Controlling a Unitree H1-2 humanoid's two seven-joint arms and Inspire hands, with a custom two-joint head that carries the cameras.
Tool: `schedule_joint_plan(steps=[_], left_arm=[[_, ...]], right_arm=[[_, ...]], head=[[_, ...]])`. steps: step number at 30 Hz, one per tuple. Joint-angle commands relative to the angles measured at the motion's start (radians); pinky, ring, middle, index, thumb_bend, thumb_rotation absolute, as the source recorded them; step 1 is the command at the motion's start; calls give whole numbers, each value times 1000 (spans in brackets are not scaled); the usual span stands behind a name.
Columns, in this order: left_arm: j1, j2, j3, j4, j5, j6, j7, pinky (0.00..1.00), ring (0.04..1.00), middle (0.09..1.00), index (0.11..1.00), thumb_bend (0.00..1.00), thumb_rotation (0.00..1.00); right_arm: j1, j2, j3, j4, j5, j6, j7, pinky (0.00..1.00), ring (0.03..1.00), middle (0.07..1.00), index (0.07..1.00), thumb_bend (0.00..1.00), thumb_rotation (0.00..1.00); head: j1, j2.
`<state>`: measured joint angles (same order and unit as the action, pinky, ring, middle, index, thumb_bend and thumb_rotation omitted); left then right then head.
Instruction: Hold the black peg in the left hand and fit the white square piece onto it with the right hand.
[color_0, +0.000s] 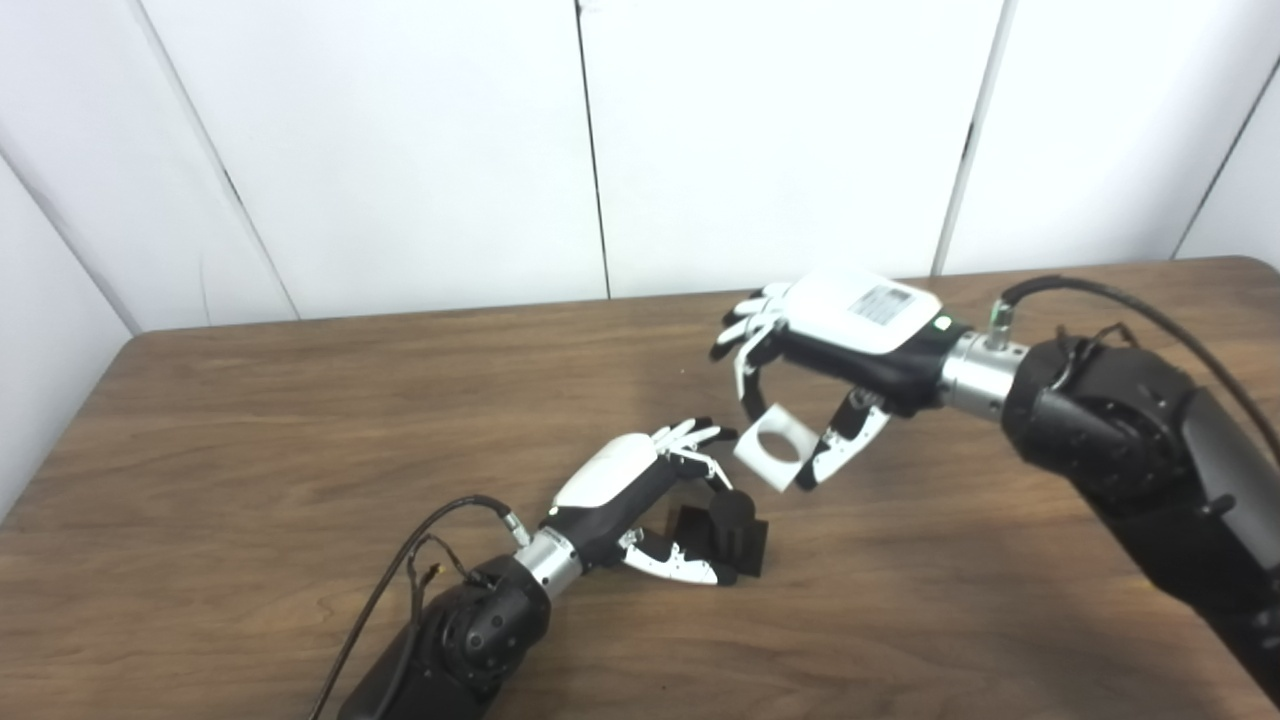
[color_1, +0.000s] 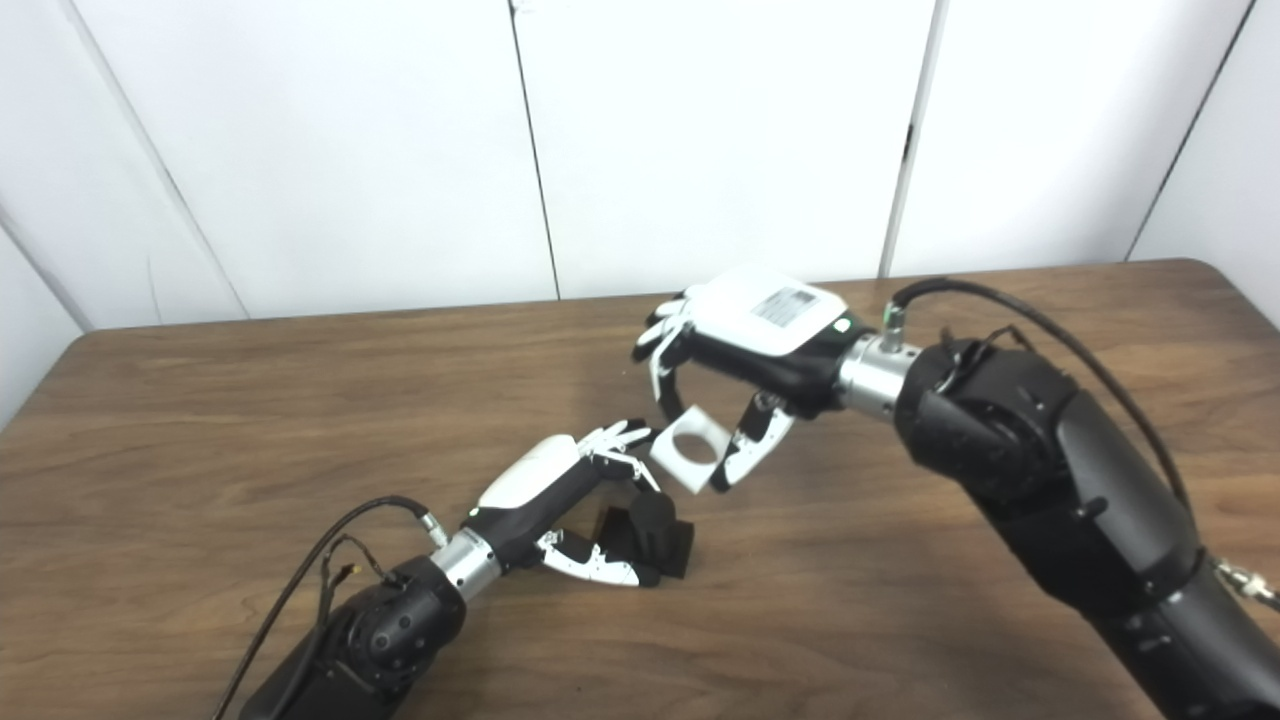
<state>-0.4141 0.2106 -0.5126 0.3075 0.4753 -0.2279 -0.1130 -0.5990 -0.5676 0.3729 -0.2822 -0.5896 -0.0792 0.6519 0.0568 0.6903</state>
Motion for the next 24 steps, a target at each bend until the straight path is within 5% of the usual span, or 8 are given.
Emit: schedule_joint_plan(steps=[1, 24], left_arm=[[22, 12, -42, 53, 102, 66, -40, 1000, 1000, 947, 493, 517, 88], [25, 5, -46, 44, 104, 76, -39, 1000, 1000, 945, 493, 518, 87]], right_arm=[[-32, 2, -11, -42, 11, -24, 2, 915, 898, 822, 481, 521, 143], [2, 40, 31, -8, -4, -69, 44, 906, 898, 819, 480, 522, 140]], head=[[0, 1], [-2, 12]])
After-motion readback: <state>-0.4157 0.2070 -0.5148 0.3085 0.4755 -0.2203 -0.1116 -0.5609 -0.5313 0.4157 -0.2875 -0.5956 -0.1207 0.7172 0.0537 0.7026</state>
